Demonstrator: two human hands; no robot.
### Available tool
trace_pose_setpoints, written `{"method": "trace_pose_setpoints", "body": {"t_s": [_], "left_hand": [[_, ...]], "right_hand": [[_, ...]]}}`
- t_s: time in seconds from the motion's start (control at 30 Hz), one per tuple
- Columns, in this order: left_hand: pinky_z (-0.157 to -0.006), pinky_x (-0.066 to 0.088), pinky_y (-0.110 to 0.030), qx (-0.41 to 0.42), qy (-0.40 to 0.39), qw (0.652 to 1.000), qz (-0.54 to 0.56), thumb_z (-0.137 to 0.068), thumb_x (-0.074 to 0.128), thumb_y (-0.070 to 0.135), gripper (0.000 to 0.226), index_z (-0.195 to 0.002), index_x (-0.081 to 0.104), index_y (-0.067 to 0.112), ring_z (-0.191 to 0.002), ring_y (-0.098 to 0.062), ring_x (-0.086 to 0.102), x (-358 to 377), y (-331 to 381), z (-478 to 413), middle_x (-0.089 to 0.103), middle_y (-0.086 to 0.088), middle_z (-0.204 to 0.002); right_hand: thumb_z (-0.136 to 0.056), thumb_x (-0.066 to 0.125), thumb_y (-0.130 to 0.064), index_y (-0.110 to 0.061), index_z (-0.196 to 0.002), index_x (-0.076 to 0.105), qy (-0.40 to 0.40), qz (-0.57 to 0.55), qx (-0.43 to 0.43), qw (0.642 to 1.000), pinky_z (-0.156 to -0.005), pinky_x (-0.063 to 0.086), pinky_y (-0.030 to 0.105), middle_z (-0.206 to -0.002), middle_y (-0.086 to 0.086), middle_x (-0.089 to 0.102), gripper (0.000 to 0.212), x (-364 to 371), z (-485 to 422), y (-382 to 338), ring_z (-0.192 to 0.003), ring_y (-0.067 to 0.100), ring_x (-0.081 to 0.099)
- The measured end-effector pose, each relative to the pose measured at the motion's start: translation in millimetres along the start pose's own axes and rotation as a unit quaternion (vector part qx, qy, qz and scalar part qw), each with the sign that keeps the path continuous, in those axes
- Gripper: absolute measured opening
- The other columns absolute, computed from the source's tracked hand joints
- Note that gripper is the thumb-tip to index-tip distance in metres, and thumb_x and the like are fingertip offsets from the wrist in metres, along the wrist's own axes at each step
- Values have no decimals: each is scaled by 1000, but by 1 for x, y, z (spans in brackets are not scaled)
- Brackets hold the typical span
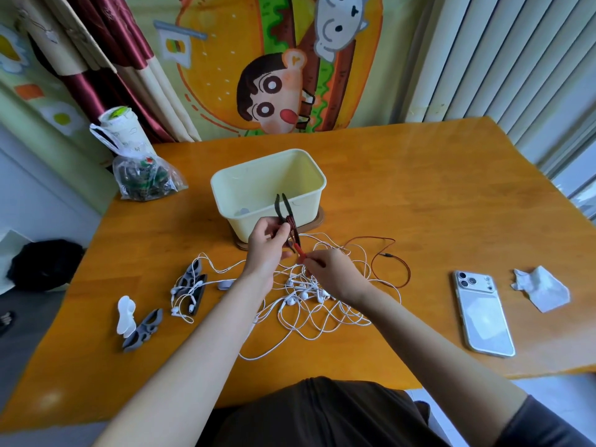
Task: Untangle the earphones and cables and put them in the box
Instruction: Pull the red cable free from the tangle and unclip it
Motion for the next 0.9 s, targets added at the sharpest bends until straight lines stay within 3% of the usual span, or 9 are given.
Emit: {"method": "trace_pose_setpoints", "body": {"t_s": [0.13, 0.27, 0.4, 0.53, 0.6, 0.73, 0.9], "left_hand": [[-67, 47, -24, 96, 0, 979, -182, -94, 57, 13, 4, -93, 56, 17, -82, -17, 56, -7, 11, -7, 59, -3, -98], [-70, 40, -5, 151, -71, 939, -299, -91, 61, 11, 7, -94, 59, 17, -83, -8, 52, 2, 8, -6, 55, -7, -100], [-74, 40, -2, 148, -144, 931, -300, -91, 60, 9, 15, -106, 62, 10, -89, -4, 52, 18, 5, 5, 56, -1, -103], [-76, 37, 3, 146, -168, 932, -287, -92, 59, 7, 16, -107, 61, 13, -90, 3, 51, 25, 13, 11, 55, -1, -105], [-78, 43, -4, 137, -189, 932, -277, -92, 59, 9, 15, -103, 60, 20, -90, 3, 53, 28, 14, 15, 56, 0, -106], [-67, 48, -18, 87, -277, 935, -201, -93, 58, 15, 16, -100, 61, 30, -86, -9, 61, 44, 13, 29, 64, 4, -104], [-76, 51, -33, 51, -304, 949, -66, -87, 59, 23, 14, -101, 61, 20, -81, -12, 65, 54, 23, 38, 62, -3, -97]], "right_hand": [[-98, 43, -14, -5, -102, 69, 22, 13, -38, 999, -40, 30, 13, -67, -2, 53, 27, -15, 3, -16, -44, 5, 36], [-98, 47, -19, -9, -94, 72, 50, 60, -58, 995, -46, 35, 11, -67, -5, 55, 28, -46, -3, -25, -44, 2, 41], [-97, 50, -20, -11, -90, 73, 69, 66, -64, 993, -46, 35, 9, -61, -11, 53, 26, -72, -8, -24, -43, -4, 47], [-95, 54, -23, -11, -88, 73, 109, 47, -62, 991, -42, 32, 11, -67, -7, 58, 24, -87, -9, -16, -45, 4, 43], [-93, 57, -23, -12, -85, 73, 126, 36, -62, 989, -42, 32, 11, -66, -7, 59, 22, -93, -10, -13, -42, 2, 45], [-90, 60, -25, -16, -79, 72, 148, 21, -63, 987, -41, 30, 12, -63, -11, 58, 18, -101, -10, -13, -41, -1, 44], [-90, 60, -26, -21, -67, 66, 141, -84, -49, 985, -46, 27, 21, -45, -17, 51, 25, -98, -11, -5, -43, 4, 34]]}}
Point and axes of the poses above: each hand's wrist, its own z-axis away from the middle knuckle, its own x-axis out of the palm, y = z × x, the point moved 10 cm from there along -z, towards the middle knuckle
